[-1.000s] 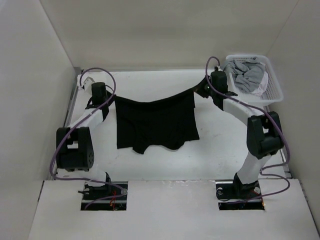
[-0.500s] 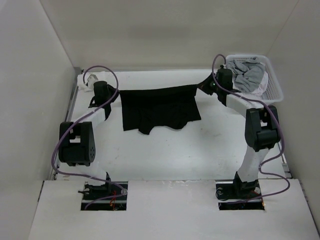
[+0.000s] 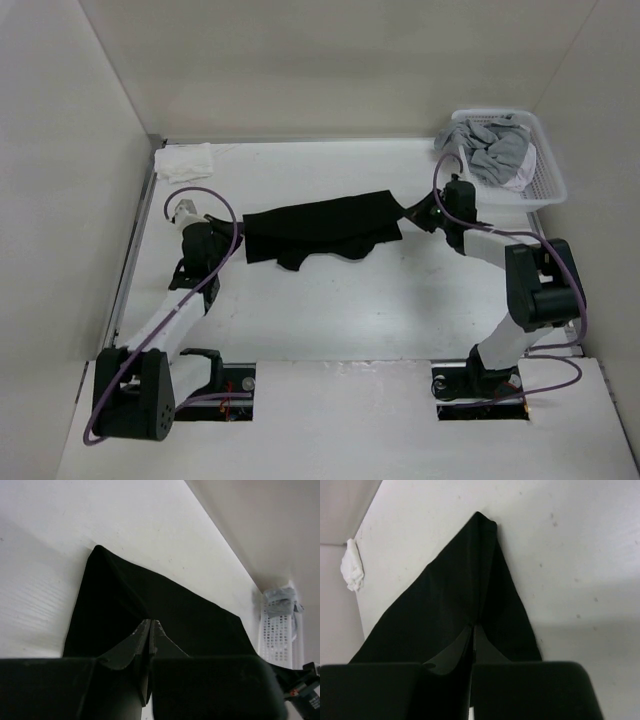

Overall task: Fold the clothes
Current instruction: Fold the tank top

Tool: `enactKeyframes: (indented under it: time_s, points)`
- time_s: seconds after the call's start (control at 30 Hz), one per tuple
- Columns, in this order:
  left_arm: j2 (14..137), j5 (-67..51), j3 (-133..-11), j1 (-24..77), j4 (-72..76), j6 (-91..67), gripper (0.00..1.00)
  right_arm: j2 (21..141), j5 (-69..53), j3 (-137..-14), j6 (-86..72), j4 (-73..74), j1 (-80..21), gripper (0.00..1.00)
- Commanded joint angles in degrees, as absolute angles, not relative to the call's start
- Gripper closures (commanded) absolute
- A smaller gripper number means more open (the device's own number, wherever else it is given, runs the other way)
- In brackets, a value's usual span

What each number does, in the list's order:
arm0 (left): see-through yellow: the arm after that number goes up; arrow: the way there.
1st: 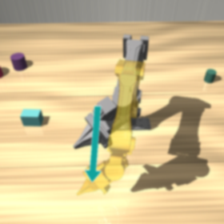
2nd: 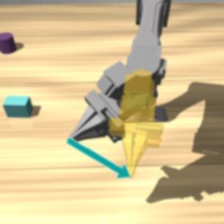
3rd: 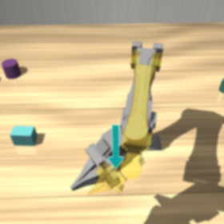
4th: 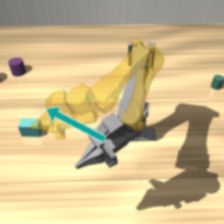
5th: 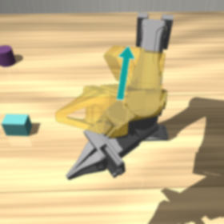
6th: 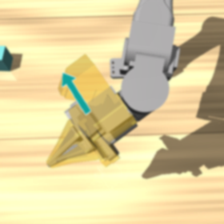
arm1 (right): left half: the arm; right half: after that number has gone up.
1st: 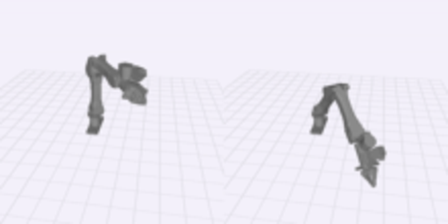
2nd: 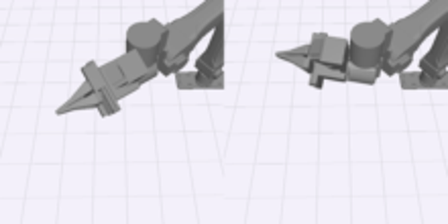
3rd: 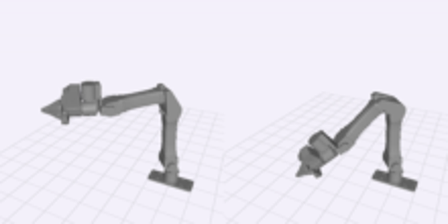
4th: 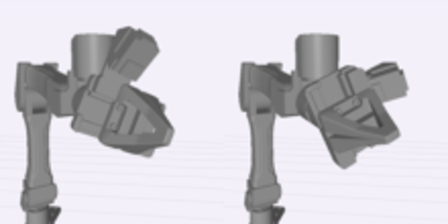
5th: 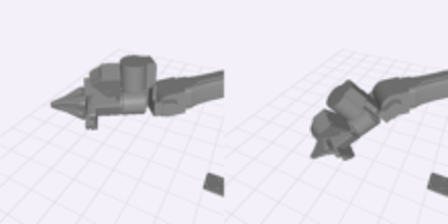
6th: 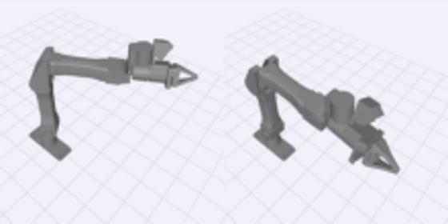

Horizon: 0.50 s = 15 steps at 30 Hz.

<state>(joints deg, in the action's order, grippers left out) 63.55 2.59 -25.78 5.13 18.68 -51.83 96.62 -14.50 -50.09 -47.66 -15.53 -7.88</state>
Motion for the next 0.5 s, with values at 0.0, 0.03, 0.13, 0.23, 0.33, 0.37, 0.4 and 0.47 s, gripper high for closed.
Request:
enactKeyframes:
  time_s: [0.0, 0.03, 0.13, 0.23, 0.33, 0.37, 0.4, 0.47]
  points:
    - [57.32, -0.43, -23.04, 4.09, 18.64, -52.82, 1.0, 91.24, -14.24, -46.16, -48.78, -22.41, -7.69, 0.99]
    - [55.65, -1.22, -22.33, 3.56, 17.76, -52.91, 1.0, 90.53, -14.06, -44.92, -48.95, -22.59, -7.69, 0.99]
    - [51.78, -3.42, -20.05, 1.81, 15.39, -53.17, 1.0, 89.13, -13.8, -41.67, -49.22, -22.85, -7.69, 0.99]
    - [48.79, -6.32, -17.5, -0.21, 13.28, -54.14, 1.0, 88.68, -13.45, -38.94, -49.39, -22.85, -7.34, 0.99]
    - [46.59, -10.01, -16.44, -3.2, 12.39, -55.28, 1.0, 88.68, -13.36, -37.62, -49.31, -22.85, -5.85, 0.99]
    - [46.23, -10.72, -16.0, -3.73, 12.31, -55.54, 1.0, 88.51, -13.36, -37.27, -49.22, -22.42, -5.41, 0.99]
    - [45.97, -11.16, -15.47, -3.91, 12.04, -55.89, 1.0, 88.42, -13.27, -36.92, -49.22, -22.15, -5.06, 0.99]
    - [44.92, -12.12, -14.25, -4.35, 11.08, -55.99, 1.0, 88.07, -13.27, -35.78, -49.22, -21.8, -4.96, 0.99]
